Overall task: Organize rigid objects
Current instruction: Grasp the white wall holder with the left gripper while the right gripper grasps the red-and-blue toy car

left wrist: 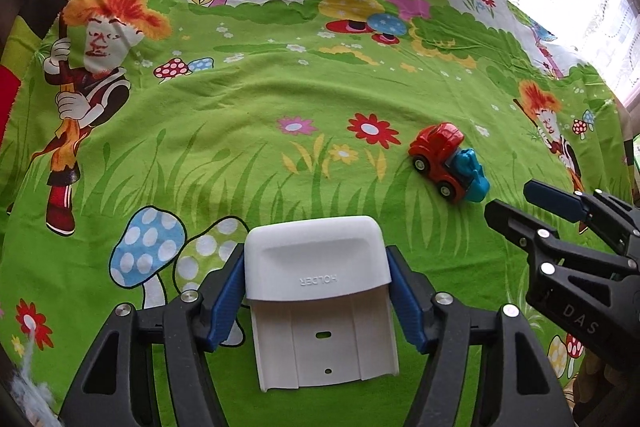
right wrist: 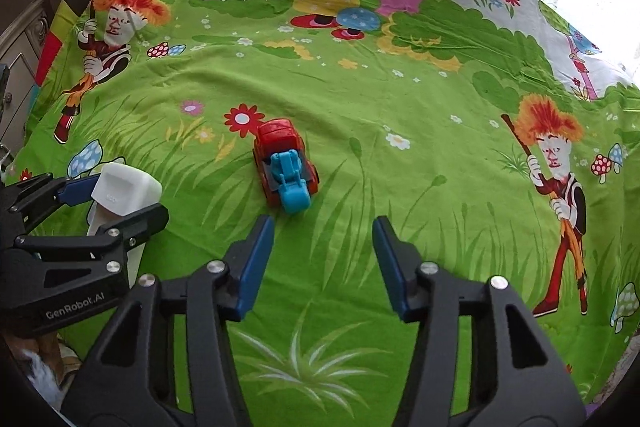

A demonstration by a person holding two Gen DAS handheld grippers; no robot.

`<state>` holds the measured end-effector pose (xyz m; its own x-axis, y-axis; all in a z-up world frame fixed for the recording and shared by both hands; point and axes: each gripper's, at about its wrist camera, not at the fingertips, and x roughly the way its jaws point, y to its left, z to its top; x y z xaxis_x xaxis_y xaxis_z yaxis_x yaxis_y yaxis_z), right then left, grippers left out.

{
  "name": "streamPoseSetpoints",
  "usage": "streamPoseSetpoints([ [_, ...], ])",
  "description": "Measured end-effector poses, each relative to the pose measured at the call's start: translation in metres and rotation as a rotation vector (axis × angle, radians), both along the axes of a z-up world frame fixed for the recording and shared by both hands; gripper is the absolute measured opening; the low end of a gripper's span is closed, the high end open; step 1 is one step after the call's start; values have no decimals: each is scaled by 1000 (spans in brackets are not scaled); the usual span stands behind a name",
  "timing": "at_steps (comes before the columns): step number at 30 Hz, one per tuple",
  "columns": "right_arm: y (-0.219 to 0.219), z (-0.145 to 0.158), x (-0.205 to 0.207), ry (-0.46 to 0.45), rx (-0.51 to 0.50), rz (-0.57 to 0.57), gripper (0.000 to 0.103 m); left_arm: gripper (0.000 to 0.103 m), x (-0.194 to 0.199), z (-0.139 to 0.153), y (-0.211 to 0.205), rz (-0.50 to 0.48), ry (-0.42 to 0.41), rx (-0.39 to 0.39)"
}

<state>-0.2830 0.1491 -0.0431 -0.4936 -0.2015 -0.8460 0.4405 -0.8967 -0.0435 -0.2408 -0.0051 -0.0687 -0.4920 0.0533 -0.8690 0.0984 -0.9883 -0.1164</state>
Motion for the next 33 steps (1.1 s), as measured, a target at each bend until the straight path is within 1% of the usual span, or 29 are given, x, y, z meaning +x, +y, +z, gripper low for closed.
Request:
streamPoseSetpoints([
  [2, -2, -2, -3, -7, -20, 7, 55, 66, -1, -1, 1, -1, 3, 2],
  [5, -8, -6, -6, 0, -4, 25, 55, 66, -2, -2, 1, 0, 8, 2],
  [7, -9, -8, -10, -8, -13, 19, 51, 66, -2, -2, 1, -2, 9, 0],
  [11, -11, -13, -14, -14, -20, 30, 49, 66, -1, -2, 1, -2, 9, -1],
  [12, -12, -14, -14, -18, -29, 37, 43, 66, -1, -2, 2, -2, 9, -2],
  [13, -11, -13, -15, -22, -46, 44, 34, 66, -1, -2, 2, -2, 9, -2],
  [15, -11, -10, -16, -10, -70, 48, 32, 66, -1, -2, 2, -3, 8, -4],
  [17, -10, -7, -16, 5, -93, 60, 28, 66, -2, -2, 2, -5, 8, -8],
  [19, -11, -3, -15, 24, -105, 67, 20, 66, -2, -2, 2, -6, 8, -9],
  [21, -12, 1, -13, 38, -119, 78, 17, 66, -2, -2, 2, -5, 8, -8],
  [27, -13, 0, -11, 44, -67, 80, 18, 66, -2, -2, 3, -7, 8, -10],
  [33, -12, -7, -16, 21, -73, 94, 18, 66, -2, -3, 3, -10, 8, -15],
])
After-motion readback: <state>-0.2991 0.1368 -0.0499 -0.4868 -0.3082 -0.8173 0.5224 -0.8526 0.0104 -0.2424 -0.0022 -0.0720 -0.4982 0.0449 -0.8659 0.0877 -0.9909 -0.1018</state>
